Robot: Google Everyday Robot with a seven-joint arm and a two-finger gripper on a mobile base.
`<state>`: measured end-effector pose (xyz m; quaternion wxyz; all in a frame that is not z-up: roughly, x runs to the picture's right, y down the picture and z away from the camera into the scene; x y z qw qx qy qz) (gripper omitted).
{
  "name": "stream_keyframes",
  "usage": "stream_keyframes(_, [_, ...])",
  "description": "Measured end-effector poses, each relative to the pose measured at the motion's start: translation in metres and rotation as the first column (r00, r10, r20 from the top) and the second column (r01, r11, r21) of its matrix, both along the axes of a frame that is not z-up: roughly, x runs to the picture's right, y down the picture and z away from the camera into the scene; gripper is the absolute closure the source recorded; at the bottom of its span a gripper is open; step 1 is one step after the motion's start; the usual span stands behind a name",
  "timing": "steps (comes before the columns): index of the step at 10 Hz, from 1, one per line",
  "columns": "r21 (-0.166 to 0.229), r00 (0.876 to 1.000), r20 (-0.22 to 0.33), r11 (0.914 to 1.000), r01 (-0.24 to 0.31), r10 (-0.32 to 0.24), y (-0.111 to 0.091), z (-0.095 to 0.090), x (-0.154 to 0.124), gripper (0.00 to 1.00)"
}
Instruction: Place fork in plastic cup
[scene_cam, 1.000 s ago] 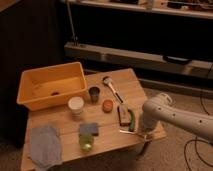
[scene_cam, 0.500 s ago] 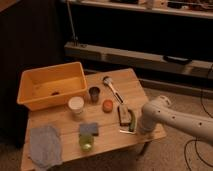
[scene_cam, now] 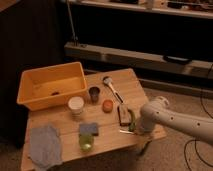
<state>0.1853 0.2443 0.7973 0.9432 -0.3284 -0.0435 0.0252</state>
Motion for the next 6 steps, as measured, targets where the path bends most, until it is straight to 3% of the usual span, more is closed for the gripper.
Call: stream_keyframes(6, [0.002, 0.998, -0.035, 0.9986, -0.054, 0.054, -0.0075, 0.0090, 0.0060, 0.20])
